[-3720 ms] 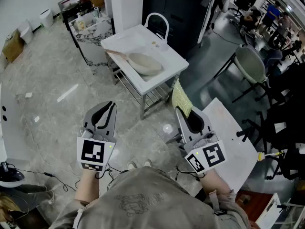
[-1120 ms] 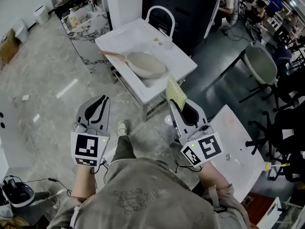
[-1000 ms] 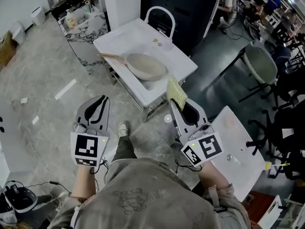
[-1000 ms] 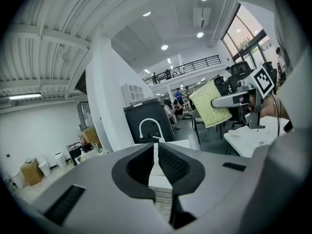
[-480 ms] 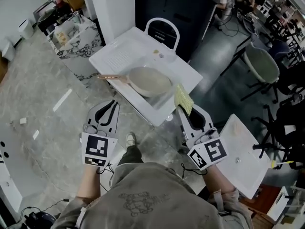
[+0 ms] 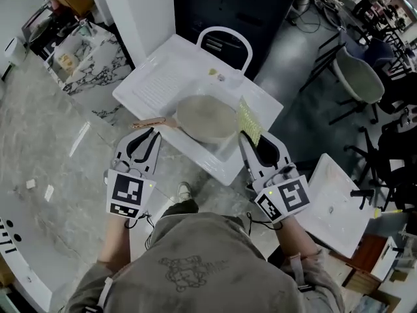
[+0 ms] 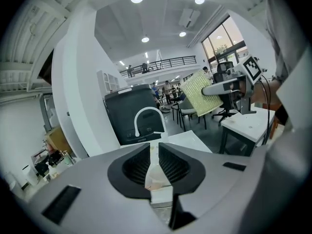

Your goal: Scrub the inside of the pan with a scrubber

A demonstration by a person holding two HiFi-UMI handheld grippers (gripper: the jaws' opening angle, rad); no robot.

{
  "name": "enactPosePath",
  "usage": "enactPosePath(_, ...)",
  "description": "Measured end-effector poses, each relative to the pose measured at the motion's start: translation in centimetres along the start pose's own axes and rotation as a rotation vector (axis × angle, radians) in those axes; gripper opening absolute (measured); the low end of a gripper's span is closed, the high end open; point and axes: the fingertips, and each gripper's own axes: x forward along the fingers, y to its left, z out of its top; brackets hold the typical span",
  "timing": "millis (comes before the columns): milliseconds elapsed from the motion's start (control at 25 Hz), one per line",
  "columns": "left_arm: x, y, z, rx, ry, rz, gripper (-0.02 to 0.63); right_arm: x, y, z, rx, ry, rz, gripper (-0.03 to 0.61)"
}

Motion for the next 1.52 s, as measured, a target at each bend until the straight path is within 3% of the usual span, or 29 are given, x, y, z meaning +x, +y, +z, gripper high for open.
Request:
enactPosePath(120,1.8,1.9,-1.1,0.031,0.024,-0.047,0.063,2.4,-0.4,-0.1,-0.004,0.006,-0.024,0.077)
enactPosePath(320,4.7,4.8,-3.1,0.061,0.071,-0.089,0.203,5.6,-1.3,-1.4,0.02,0.041,-0.062,0.077)
enactPosePath(480,6.4,6.2,-4.7,0.085,0.113,-0.127,0.233,7.3,-1.7,-2.7,0.033,0.082,-0.077,0.077)
enactPosePath(800,9.6,4.5,-9.4,0.164,0.297,-0.282,0.252,8.7,-3.7,-5.2,0.011,0.169,-0.066,0.077)
enactPosePath(1000,11.8,3.7,-10.7,0.189,0.33,-0.292,0.251,10.0,-5.9,-7.1,0.056,0.217,-0.032,0.077)
enactPosePath(1160,13.5,3.4,-13.1,0.227,0.426,-0.328,0.252,11.5,-7.0,-8.0,0.055,0.242,0.0,0.077)
enactPosePath(1360,15.0,3.3,-16.7,0.341,0.567,-0.365,0.252,13.3,-8.8,-10.3,0.064,0.29,0.015,0.077)
enactPosePath(1520,16.4,2.5,-18.8,0.327,0.627,-0.425,0.252,15.0,-10.1,-12.8,0.062,0.343,0.026,0.077)
